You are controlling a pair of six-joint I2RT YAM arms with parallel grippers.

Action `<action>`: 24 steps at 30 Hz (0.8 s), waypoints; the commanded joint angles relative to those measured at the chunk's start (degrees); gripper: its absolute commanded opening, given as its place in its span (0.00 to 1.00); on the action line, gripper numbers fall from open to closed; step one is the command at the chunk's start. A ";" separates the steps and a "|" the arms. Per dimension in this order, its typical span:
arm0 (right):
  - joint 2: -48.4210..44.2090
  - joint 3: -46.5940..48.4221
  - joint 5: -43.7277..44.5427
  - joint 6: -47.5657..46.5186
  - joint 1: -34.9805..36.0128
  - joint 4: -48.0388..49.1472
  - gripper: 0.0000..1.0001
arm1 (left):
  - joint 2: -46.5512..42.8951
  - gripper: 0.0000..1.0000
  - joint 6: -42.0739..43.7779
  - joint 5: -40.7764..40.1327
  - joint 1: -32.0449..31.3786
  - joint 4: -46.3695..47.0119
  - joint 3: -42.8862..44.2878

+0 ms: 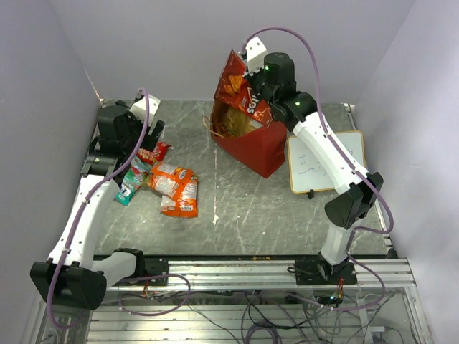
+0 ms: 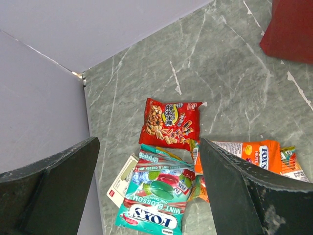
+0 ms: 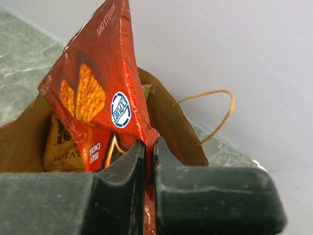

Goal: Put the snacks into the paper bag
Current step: Place the snack in the paper bag.

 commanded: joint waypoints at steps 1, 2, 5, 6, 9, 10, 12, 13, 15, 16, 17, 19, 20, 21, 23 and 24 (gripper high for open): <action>-1.11 1.75 1.25 0.45 0.07 4.80 0.00 | 0.41 0.94 -0.95 2.24 0.32 1.30 -0.28; -1.11 1.71 1.29 0.47 0.07 5.13 0.00 | 0.53 0.94 -1.01 2.44 0.32 1.22 -0.15; -1.24 0.99 1.45 0.39 0.05 5.85 0.00 | 1.36 0.94 -0.89 2.68 0.32 1.07 0.24; -1.42 0.45 1.50 0.27 0.07 6.27 0.00 | 1.70 0.94 -0.90 2.93 0.32 1.08 0.37; -1.80 -0.91 1.79 0.17 0.07 7.40 0.00 | 2.81 0.93 -1.03 4.69 0.32 1.66 0.75; -1.96 -1.49 1.81 0.21 0.07 7.79 0.00 | 3.12 0.92 -1.25 5.34 0.32 2.00 0.90; -2.32 -2.85 1.87 0.03 0.07 8.95 0.00 | 3.79 0.92 -2.07 7.14 0.32 3.04 1.19; -2.47 -3.58 1.81 -0.01 0.12 9.66 0.00 | 4.12 0.91 -2.67 8.04 0.32 3.49 1.34; -2.72 -4.75 1.72 0.07 0.08 10.14 0.00 | 4.77 0.91 -4.10 10.18 0.32 4.47 1.92; -2.83 -5.34 1.58 0.07 0.07 10.31 0.00 | 5.31 0.90 -5.07 11.33 0.32 4.99 2.32; -2.99 -5.90 1.48 0.13 0.07 10.38 0.00 | 5.76 0.90 -6.07 12.39 0.32 5.42 2.74; -3.34 -6.72 1.46 0.22 0.07 10.21 0.00 | 7.29 0.89 -8.64 14.51 0.32 6.39 4.03; -3.73 -7.34 1.47 0.24 0.08 10.50 0.00 | 7.74 0.88 -10.11 15.37 0.32 6.86 4.74; -4.20 -8.15 1.56 0.13 0.07 11.10 0.00 | 8.76 0.88 -11.48 16.30 0.32 7.32 5.47; -5.21 -9.96 1.91 -0.16 0.04 12.45 0.00 | 10.03 0.87 -14.34 18.21 0.32 8.75 6.34; -5.46 -10.36 2.05 -0.22 0.02 12.82 0.00 | 10.66 0.87 -16.08 19.14 0.32 9.90 6.68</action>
